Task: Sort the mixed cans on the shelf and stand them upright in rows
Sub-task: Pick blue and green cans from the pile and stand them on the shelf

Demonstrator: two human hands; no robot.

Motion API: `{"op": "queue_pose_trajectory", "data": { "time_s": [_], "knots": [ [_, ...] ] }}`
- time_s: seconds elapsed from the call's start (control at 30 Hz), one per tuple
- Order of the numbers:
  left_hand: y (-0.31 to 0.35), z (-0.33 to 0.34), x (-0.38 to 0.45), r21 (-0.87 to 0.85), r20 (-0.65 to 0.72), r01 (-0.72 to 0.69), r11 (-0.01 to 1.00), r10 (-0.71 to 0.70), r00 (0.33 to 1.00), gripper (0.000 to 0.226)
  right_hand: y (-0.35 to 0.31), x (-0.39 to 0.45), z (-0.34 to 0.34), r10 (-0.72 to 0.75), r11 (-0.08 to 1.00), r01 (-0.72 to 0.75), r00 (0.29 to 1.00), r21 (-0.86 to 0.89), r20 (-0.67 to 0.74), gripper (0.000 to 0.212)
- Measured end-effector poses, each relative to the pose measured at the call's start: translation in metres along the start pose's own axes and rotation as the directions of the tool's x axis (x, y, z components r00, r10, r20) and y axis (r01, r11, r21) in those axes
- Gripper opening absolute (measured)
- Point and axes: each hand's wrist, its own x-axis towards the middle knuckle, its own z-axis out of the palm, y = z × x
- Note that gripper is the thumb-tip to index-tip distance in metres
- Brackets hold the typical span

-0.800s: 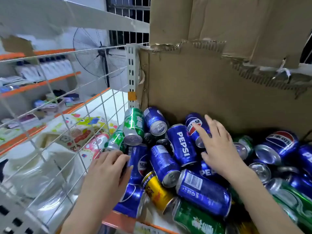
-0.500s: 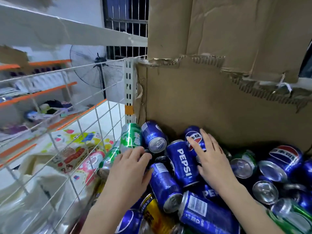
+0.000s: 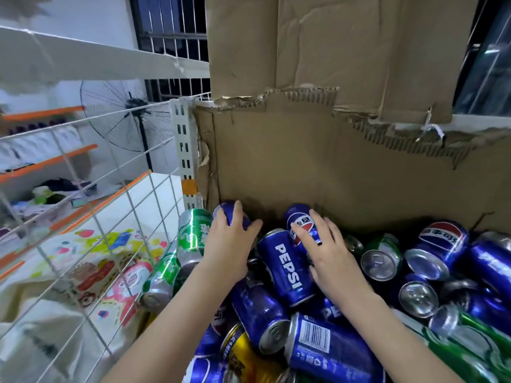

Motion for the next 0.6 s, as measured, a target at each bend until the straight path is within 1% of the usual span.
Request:
{"op": "queue_pose_trajectory", "data": {
  "time_s": [0.13, 0.27, 0.43, 0.5, 0.6],
  "knots": [
    [0.003, -0.004, 0.003, 0.017, 0.015, 0.02, 1.0, -0.02, 1.0, 0.081, 0.0, 0.003, 0.001, 0.009, 0.999, -0.008, 1.0, 0.049, -0.012, 0.089],
    [0.004, -0.012, 0.007, 0.038, 0.027, 0.017, 0.999, -0.018, 0.999, 0.078, 0.001, 0.004, -0.001, 0.015, 0.996, -0.016, 1.0, 0.085, 0.017, 0.083],
    [0.0, -0.011, 0.007, 0.015, -0.013, 0.023, 1.0, -0.023, 1.0, 0.075, 0.001, 0.008, -0.018, 0.089, 0.978, -0.098, 0.995, 0.182, 0.054, 0.067],
    [-0.003, -0.01, 0.006, -0.054, -0.063, 0.038, 0.998, -0.042, 0.997, 0.068, 0.0, 0.006, -0.023, 0.12, 0.971, -0.127, 0.992, 0.201, 0.048, 0.065],
    [-0.006, -0.007, 0.004, -0.183, -0.232, 0.035, 0.983, -0.078, 0.97, 0.059, -0.002, 0.001, -0.028, 0.185, 0.952, -0.178, 0.983, 0.25, -0.006, 0.064]
  ]
}}
